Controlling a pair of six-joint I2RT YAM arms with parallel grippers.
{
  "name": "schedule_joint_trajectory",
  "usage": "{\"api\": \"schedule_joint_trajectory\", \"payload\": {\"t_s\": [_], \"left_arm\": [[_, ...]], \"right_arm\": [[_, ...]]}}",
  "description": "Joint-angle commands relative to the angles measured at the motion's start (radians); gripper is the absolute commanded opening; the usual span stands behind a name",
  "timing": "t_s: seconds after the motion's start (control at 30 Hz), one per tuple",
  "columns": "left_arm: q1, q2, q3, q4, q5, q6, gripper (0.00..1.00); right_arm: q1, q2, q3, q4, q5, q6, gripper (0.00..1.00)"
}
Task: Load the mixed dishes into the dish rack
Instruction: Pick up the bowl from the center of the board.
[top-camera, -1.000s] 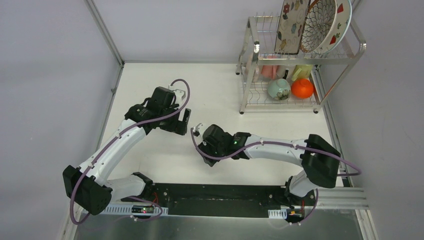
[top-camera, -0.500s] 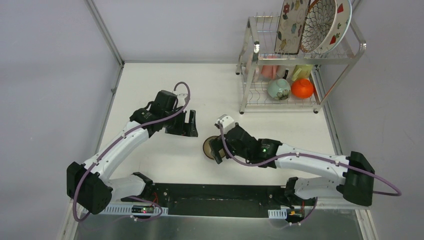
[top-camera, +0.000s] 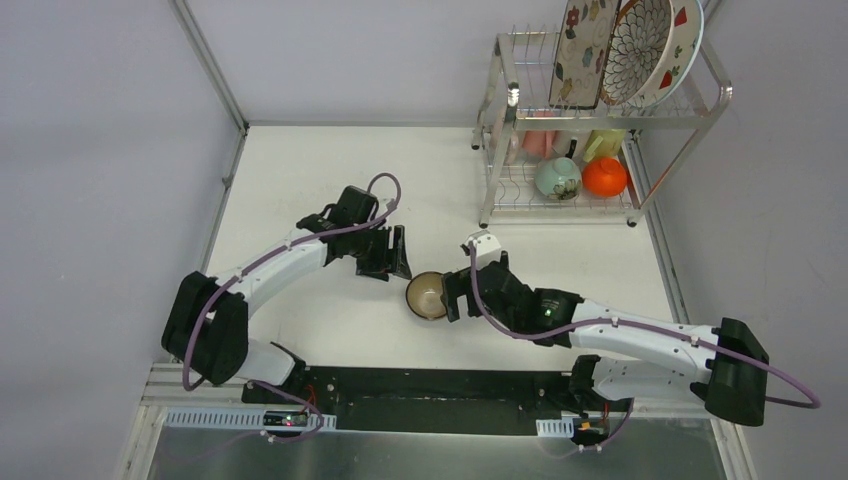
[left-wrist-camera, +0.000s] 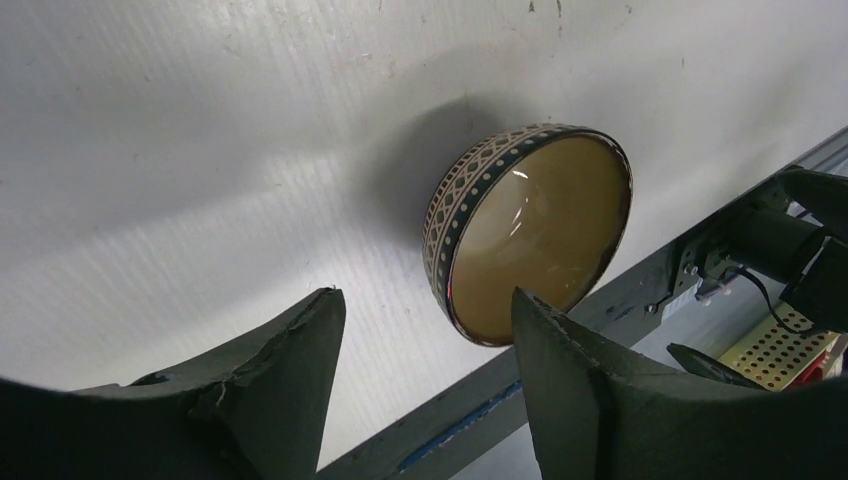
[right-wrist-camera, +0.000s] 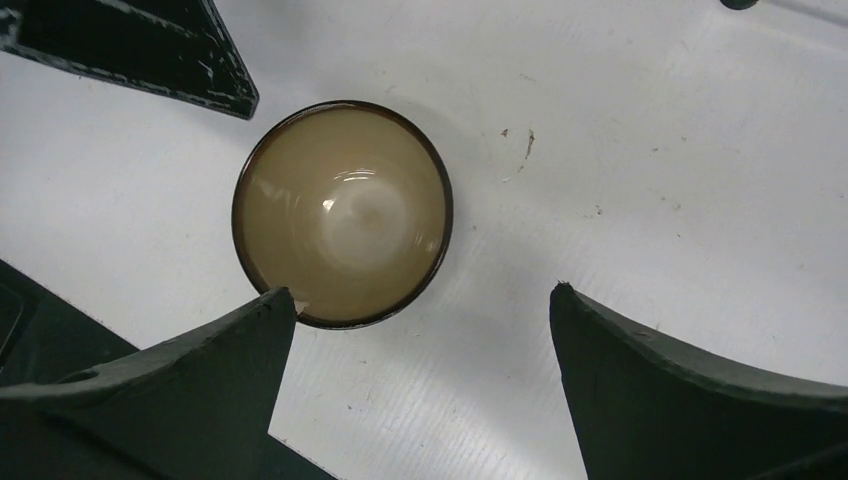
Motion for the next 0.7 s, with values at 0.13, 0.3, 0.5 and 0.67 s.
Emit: {"api": "schedule_joint_trajectory", "payload": {"t_s": [0.13,0.3,0.5,0.67], "left_arm": [[-0.058,0.135,0.009,0.1,0.016,-0.048,0.58],[-0.085,0.18,0.018,0.105,0.005,-0.046,0.55],[-0.103,0.199,0.004,0.109,-0.01,-0.043,0.35],[-0.106,0.205,0.004,0.108,0.002,-0.041,0.14]], "right_arm": [[-0.056,0.011,0.043,-0.077,0.032,0.081,1.0],[-0.098,-0.012,0.029,-0.084,0.002,0.106,1.0],[-0.125,-0.045,-0.008,-0.052,-0.041,0.131,1.0],[-0.14,-0.065,-0.046,0.002,-0.073,0.148,1.0]]}}
